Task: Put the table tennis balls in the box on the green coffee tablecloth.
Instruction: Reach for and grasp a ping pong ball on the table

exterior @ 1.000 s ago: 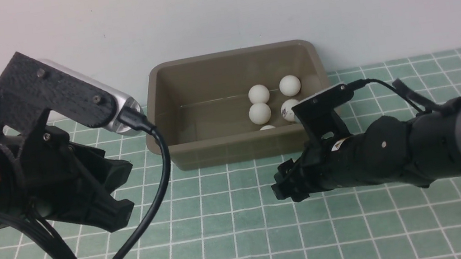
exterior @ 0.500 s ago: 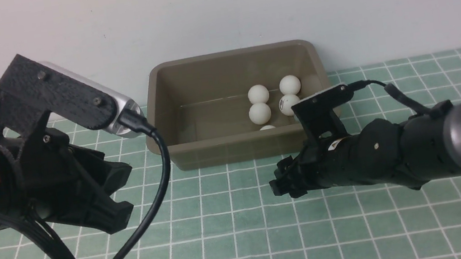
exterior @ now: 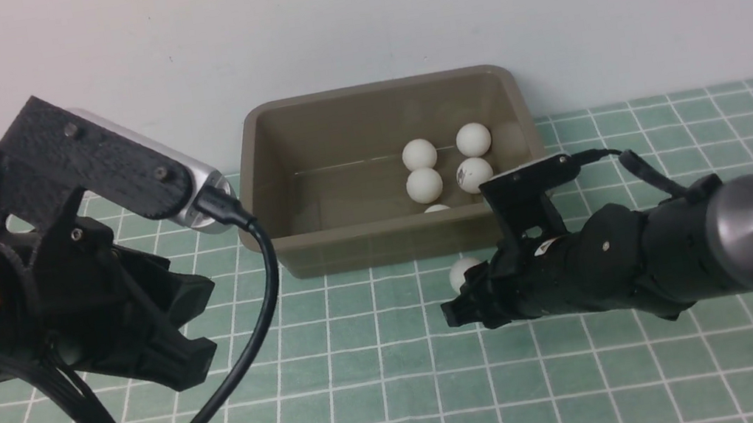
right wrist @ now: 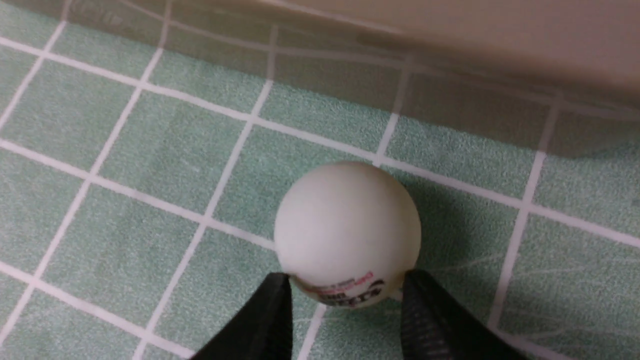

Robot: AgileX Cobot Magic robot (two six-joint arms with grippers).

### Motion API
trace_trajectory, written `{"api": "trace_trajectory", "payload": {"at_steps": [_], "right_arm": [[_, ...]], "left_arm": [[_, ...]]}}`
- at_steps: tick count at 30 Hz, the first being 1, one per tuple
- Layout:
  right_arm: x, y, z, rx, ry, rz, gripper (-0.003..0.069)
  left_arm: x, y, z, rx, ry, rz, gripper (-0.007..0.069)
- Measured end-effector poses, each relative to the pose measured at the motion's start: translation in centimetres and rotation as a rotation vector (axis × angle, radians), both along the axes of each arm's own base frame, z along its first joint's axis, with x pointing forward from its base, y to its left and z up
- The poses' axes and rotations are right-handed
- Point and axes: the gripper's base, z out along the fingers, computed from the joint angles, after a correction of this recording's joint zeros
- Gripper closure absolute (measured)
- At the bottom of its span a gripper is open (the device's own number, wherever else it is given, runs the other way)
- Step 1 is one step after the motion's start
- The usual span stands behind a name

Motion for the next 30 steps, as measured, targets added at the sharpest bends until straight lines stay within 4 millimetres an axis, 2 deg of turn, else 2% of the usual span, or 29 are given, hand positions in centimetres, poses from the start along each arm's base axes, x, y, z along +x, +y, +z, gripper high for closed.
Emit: {"api": "trace_trajectory", "payload": {"at_steps": [4,6,8,9,13,15,22,25,27,30], "right_arm": [[0.0,0.0,0.0,-0.003,-0.003,0.003,0.044],[0.0,0.0,0.0,-0.015,-0.007,0.018,0.0526],[-0.1,0.0,0.0,-0.022,-0.007,0.032,0.0569],[-0.2,0.1,-0.1,-0.032,0.004,0.057,0.0623],[-0.6,0.3,0.1,-0.033,0.033,0.1,0.0669],[-0.8,0.3,1.1,-0.026,0.022,0.122,0.0672],[-1.4,0.1,5.2,0.027,-0.056,0.143,0.0672],[-1.5,0.1,6.1,0.041,-0.077,0.141,0.0648],[-1.5,0.1,6.1,0.04,-0.077,0.143,0.059],[-1.5,0.1,5.4,0.036,-0.056,0.141,0.0412]], "left_arm": [[0.0,0.0,0.0,0.0,0.0,0.0,0.0384],[0.0,0.0,0.0,0.0,0.0,0.0,0.0384],[0.0,0.0,0.0,0.0,0.0,0.0,0.0384],[0.0,0.0,0.0,0.0,0.0,0.0,0.0384],[0.0,0.0,0.0,0.0,0.0,0.0,0.0384],[0.0,0.0,0.0,0.0,0.0,0.0,0.0384],[0.0,0.0,0.0,0.001,0.002,0.0,0.0384],[0.0,0.0,0.0,0.001,0.002,0.0,0.0384],[0.0,0.0,0.0,0.001,0.002,0.0,0.0384],[0.0,0.0,0.0,0.001,0.002,0.0,0.0384]]}}
